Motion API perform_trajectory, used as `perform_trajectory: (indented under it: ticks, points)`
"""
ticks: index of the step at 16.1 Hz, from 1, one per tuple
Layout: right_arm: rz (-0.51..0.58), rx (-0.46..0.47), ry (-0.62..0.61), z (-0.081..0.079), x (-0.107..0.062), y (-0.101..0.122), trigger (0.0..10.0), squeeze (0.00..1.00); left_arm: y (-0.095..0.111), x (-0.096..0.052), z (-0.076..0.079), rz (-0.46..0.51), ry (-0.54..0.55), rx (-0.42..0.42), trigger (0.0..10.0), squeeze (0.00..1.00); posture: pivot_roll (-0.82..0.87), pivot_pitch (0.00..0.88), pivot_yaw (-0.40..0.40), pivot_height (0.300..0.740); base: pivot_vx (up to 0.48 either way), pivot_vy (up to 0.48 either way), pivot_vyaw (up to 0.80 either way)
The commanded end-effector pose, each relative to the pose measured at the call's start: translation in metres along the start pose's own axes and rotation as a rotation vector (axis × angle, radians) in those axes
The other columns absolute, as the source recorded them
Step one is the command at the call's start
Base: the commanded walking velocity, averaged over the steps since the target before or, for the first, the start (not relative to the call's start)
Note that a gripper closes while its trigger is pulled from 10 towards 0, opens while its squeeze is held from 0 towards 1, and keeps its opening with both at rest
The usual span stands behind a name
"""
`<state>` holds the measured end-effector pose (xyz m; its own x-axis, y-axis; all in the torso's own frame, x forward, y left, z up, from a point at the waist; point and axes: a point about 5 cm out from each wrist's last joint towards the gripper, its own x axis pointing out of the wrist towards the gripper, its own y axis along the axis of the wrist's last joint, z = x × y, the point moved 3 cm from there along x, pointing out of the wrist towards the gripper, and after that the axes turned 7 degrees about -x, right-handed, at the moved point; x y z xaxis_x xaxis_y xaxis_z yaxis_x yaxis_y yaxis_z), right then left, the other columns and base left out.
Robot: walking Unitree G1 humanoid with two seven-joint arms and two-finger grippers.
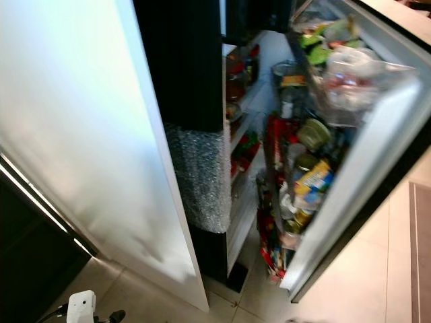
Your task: Restocking fridge
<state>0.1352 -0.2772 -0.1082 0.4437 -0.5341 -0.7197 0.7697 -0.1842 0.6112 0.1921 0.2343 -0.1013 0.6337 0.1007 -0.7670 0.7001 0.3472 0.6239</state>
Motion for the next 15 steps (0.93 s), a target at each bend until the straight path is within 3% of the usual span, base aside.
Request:
perform_trajectory:
  ticks: [1,2,3,7,11,13,15]
  points:
    - [0.119,0.068,-0.11,0.034,0.01,0.034,10.0,0.0,-0.003,-0.002,-0.006,-0.015,0.009,0.03,10.0,0.0,-0.12,0.0,0.045,0.74,0.0,0.0,0.0]
    - [0.183,0.136,-0.177,0.043,0.01,0.051,10.0,0.0,-0.004,-0.002,-0.006,-0.016,0.01,0.029,10.0,0.0,-0.11,0.0,0.044,0.74,0.0,0.0,0.0]
    - [0.223,0.145,-0.2,0.044,0.01,0.06,10.0,0.0,-0.005,-0.002,-0.007,-0.016,0.011,0.029,10.0,0.0,-0.11,0.0,0.044,0.74,0.0,0.0,0.0]
    - [0.431,0.199,-0.178,0.037,0.006,0.118,10.0,0.0,-0.006,-0.003,-0.008,-0.02,0.011,0.035,10.0,0.0,-0.12,0.0,0.046,0.74,0.0,0.0,0.0]
    - [0.584,0.204,-0.182,0.038,-0.002,0.161,10.0,0.0,-0.005,-0.003,-0.008,-0.019,0.009,0.039,10.0,0.0,-0.12,0.0,0.044,0.74,0.0,0.0,0.0]
    - [0.682,0.191,-0.143,0.029,-0.011,0.191,10.0,0.0,-0.004,-0.002,-0.008,-0.016,0.009,0.033,10.0,0.0,-0.11,0.0,0.04,0.74,0.0,0.0,0.0]
    - [0.736,0.167,-0.102,0.022,-0.016,0.207,10.0,0.0,-0.003,-0.002,-0.008,-0.013,0.01,0.029,10.0,0.0,-0.11,0.0,0.037,0.74,0.0,0.0,0.0]
